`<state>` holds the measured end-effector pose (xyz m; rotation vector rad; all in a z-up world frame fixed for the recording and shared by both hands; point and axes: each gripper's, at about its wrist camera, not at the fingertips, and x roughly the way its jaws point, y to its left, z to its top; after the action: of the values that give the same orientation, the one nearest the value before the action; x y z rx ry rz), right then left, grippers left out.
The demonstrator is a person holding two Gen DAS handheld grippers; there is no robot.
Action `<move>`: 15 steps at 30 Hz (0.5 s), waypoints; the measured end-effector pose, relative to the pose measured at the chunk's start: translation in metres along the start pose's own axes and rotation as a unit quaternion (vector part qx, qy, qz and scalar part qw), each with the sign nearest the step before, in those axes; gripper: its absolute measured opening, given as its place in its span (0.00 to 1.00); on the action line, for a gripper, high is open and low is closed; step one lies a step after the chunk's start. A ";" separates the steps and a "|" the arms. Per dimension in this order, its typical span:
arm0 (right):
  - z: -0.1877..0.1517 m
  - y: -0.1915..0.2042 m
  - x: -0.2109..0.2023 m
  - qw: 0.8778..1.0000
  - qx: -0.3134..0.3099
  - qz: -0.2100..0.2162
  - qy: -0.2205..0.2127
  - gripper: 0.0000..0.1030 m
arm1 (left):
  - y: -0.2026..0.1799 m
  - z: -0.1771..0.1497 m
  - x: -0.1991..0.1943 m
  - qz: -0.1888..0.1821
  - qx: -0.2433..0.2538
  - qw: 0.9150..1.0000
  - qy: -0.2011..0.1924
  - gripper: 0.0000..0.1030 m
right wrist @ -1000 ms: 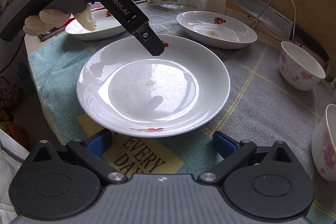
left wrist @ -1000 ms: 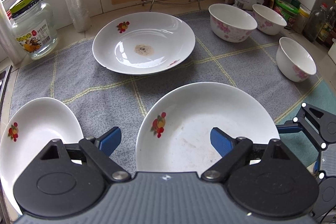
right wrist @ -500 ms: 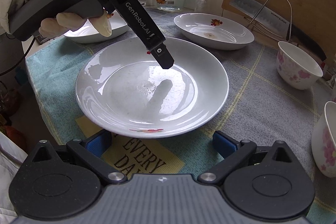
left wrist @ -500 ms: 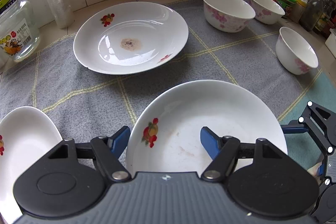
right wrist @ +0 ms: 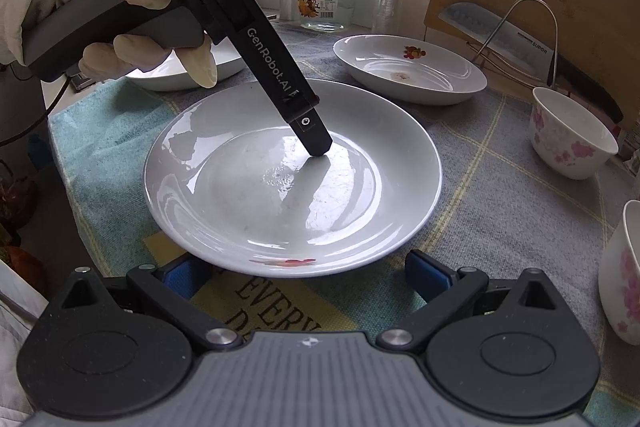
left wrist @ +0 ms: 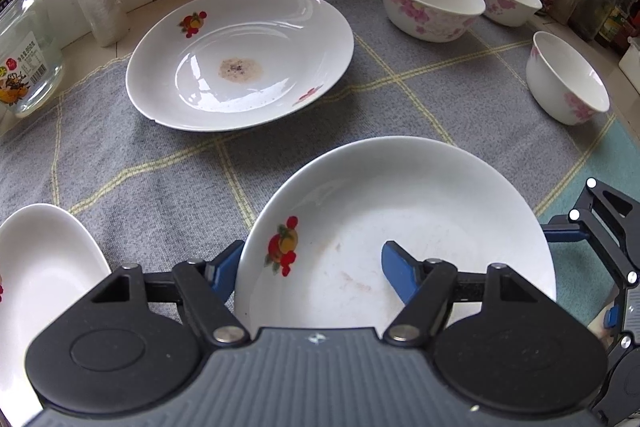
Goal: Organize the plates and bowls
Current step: 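Carry the held white flower plate toward the sink with the left gripper, then move the held plate over the white plate beside the sink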
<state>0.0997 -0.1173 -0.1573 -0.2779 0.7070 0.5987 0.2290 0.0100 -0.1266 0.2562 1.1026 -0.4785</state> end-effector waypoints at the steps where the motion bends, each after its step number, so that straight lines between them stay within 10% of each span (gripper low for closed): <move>1: 0.000 0.000 0.001 1.000 -0.002 0.002 -0.001 1.00 | 0.000 0.001 0.001 -0.002 0.000 1.000 0.001 0.70; 15: 0.005 0.006 0.005 1.000 -0.010 0.009 -0.002 1.00 | 0.001 0.002 0.002 -0.013 0.011 1.000 0.008 0.71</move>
<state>0.1018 -0.1079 -0.1574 -0.2898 0.6998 0.6241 0.2320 0.0098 -0.1280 0.2656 1.1182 -0.5115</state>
